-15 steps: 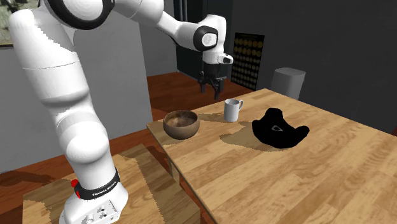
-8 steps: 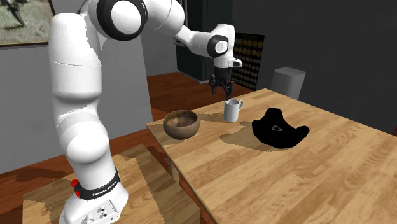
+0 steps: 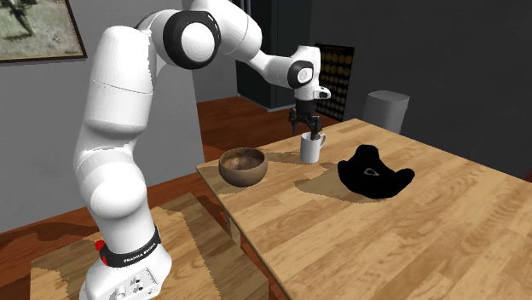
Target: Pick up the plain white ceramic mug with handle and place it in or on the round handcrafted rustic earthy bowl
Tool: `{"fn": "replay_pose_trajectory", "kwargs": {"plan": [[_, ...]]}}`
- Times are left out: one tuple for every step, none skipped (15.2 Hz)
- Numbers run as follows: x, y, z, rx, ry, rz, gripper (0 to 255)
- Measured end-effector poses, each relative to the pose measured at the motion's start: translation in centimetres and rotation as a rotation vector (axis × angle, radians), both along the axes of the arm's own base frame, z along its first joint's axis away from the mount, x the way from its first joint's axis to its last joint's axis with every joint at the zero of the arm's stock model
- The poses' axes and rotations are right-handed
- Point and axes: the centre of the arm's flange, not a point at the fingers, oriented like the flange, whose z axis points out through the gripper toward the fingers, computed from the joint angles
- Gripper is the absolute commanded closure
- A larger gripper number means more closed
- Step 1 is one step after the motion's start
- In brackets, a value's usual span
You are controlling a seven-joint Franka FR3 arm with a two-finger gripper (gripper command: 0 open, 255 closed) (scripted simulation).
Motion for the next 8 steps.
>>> {"fn": "replay_pose_trajectory", "kwargs": {"plan": [[0.1,-0.1,-0.5,0.0,0.0,0.0,0],[0.1,-0.1,-1.0,0.0,0.0,0.0,0],[0.1,-0.1,-1.4,0.0,0.0,0.0,0],[0.1,-0.1,-1.6,0.0,0.0,0.0,0],[0.1,-0.1,-1.7,0.0,0.0,0.0,0],[0.1,-0.1,-1.8,0.0,0.0,0.0,0],[0.1,-0.1,-1.8,0.0,-0.001,0.0,0],[0.1,-0.1,-1.8,0.0,-0.001,0.0,0]]}}
